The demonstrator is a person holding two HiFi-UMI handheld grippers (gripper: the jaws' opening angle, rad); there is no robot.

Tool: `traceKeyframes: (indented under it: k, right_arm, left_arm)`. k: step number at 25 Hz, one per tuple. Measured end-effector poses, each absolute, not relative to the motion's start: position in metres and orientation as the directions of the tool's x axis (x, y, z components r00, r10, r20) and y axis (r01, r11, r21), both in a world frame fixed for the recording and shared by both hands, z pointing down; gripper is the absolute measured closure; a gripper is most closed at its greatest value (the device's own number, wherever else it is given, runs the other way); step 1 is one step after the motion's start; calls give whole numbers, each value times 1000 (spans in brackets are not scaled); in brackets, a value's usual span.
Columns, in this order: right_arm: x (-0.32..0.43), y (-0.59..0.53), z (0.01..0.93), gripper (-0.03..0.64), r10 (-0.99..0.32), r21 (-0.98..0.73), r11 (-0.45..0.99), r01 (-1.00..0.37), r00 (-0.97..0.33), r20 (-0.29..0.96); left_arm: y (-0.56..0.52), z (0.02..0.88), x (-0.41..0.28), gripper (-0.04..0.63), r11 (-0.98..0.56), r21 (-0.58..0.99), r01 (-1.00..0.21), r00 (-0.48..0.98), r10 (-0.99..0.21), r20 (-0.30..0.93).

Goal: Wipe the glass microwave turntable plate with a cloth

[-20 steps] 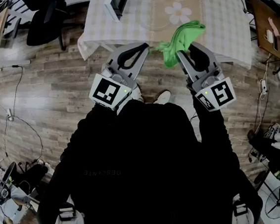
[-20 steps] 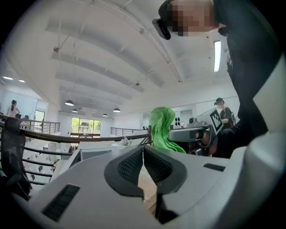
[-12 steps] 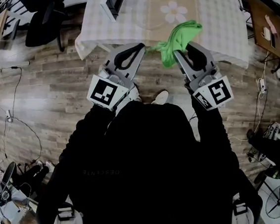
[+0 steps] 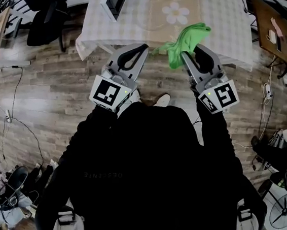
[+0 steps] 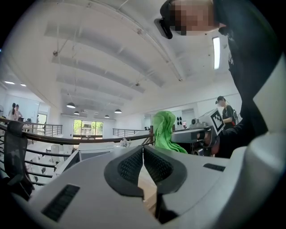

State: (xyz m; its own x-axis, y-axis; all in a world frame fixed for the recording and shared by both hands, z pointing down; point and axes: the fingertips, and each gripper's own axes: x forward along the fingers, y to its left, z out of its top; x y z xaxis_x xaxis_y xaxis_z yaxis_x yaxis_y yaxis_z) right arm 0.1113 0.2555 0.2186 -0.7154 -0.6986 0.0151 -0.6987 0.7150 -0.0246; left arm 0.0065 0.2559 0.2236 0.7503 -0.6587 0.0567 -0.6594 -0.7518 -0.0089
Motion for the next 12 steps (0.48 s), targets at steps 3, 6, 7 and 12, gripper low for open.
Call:
traceKeyframes:
  k: [3,6,7,12]
  right_arm:
    - [123,256,221,488,-701,-33,712,-701,-713,14]
    - [130,258,225,486,-690,-31,723,-690,-724,20]
    - [133,259,227,486,-687,-30,726,-687,-727,21]
    - [148,264,232,486,-674,-51,737,-674,-739,16]
  left_arm:
    - [257,222,15,574,-747,-14,-665,745,-664,55]
    - [258,223,24,574,-738,-17,-675,736,-675,59]
    - [258,224,28,574,-736,-20,-677,734,-677,62]
    - [261,225,50,574,-730,-34,-682,727,-683,75]
